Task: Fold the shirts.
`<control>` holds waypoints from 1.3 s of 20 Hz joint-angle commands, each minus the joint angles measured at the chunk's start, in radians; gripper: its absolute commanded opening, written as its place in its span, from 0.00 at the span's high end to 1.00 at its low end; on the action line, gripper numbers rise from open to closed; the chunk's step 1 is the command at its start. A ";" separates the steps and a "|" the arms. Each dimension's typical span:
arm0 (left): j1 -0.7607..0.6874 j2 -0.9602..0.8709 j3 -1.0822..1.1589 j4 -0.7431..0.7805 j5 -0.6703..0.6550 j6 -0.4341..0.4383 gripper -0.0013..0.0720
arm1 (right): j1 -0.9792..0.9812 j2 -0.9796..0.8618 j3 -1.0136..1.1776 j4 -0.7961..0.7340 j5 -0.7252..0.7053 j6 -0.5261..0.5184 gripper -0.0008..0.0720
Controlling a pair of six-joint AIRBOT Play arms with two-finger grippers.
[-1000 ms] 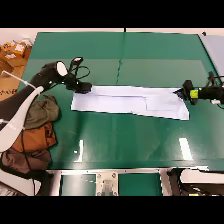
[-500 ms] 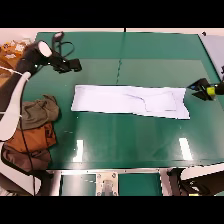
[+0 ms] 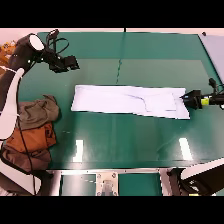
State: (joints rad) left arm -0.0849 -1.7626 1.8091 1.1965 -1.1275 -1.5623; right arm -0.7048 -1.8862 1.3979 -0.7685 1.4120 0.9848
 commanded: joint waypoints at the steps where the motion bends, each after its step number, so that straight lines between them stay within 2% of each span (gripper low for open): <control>1: 0.002 0.000 0.002 -0.014 -0.010 -0.001 0.09 | 0.061 -0.036 0.002 0.052 0.044 -0.093 0.14; 6: 0.002 0.000 0.002 -0.038 -0.016 -0.001 0.09 | 0.099 -0.036 0.055 0.058 0.067 -0.057 0.15; 7: 0.002 0.000 0.002 -0.053 -0.021 0.000 0.09 | 0.106 -0.036 0.060 0.053 0.069 -0.042 0.22; 8: -0.002 0.000 0.002 -0.064 -0.028 0.003 0.12 | 0.114 -0.035 0.066 0.052 0.077 -0.039 0.76; 9: -0.011 0.000 0.002 -0.067 -0.034 0.037 0.47 | 0.121 -0.035 0.074 0.051 0.082 -0.034 0.95; 10: -0.024 -0.002 0.002 -0.076 -0.037 0.085 0.82 | 0.130 -0.032 0.084 0.050 0.082 -0.013 0.97; 11: -0.042 -0.002 0.002 -0.082 -0.032 0.105 0.90 | 0.139 -0.026 0.097 0.050 0.082 0.006 0.97; 12: -0.066 -0.003 0.002 -0.082 -0.021 0.106 0.95 | 0.147 -0.013 0.109 0.050 0.083 0.017 0.97; 16: -0.239 -0.057 0.000 -0.137 0.076 0.158 0.95 | 0.197 0.113 0.171 -0.032 0.147 0.135 0.97; 21: -0.515 -0.255 0.004 -0.394 0.286 0.265 0.95 | 0.319 0.361 0.208 -0.044 0.198 0.256 0.97; 23: -0.587 -0.303 0.004 -0.462 0.358 0.282 0.95 | 0.363 0.427 0.218 -0.043 0.197 0.294 0.97; 26: -0.634 -0.346 0.004 -0.530 0.385 0.281 0.95 | 0.407 0.454 0.227 -0.044 0.197 0.308 0.97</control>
State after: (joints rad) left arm -0.6518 -2.0563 1.8118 0.7692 -0.8120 -1.3033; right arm -0.3443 -1.4841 1.6135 -0.8074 1.6081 1.2499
